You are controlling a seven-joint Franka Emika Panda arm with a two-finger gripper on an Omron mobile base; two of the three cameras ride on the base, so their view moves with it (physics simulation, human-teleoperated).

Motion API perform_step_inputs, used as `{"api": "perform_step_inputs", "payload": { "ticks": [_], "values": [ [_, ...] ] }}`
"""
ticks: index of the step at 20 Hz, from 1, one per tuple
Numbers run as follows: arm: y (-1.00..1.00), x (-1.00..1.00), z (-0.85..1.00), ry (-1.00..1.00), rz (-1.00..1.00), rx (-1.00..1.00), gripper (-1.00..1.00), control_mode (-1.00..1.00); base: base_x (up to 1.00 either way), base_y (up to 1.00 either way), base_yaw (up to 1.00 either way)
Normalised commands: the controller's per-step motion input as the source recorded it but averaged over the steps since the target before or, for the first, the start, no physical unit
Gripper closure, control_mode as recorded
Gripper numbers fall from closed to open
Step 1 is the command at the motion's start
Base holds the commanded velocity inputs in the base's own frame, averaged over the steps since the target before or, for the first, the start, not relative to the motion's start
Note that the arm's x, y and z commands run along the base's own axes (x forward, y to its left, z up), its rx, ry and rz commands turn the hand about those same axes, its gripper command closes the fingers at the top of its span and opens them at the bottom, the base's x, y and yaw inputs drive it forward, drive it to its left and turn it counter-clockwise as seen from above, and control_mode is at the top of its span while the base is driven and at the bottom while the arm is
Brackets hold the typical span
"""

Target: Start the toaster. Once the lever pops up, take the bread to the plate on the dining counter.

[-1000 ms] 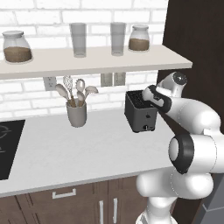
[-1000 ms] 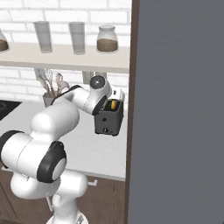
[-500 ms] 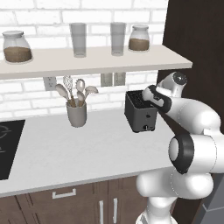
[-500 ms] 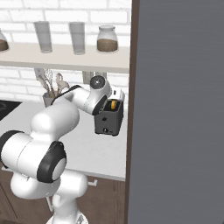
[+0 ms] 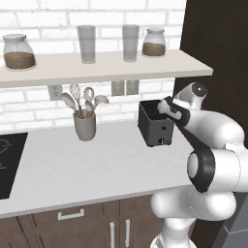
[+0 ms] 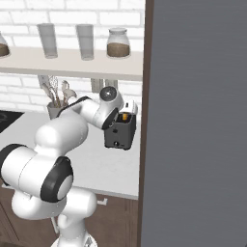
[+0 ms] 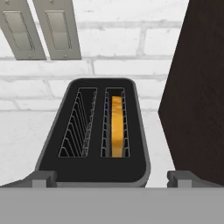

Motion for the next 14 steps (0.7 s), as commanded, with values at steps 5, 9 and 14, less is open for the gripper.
{"api": "perform_step_inputs", "payload": {
  "ticks": [5, 9, 14],
  "values": [
    [-0.01, 0.0, -0.28, 0.01, 0.0, 0.0, -1.0, -1.0, 0.0, 0.0, 0.0],
    [0.0, 0.14, -0.11, 0.0, 0.0, 0.0, -1.0, -1.0, 0.0, 0.0, 0.0],
    [-0.01, 0.33, 0.0, 0.0, 0.0, 0.01, -1.0, -1.0, 0.0, 0.0, 0.0]
  ]
}}
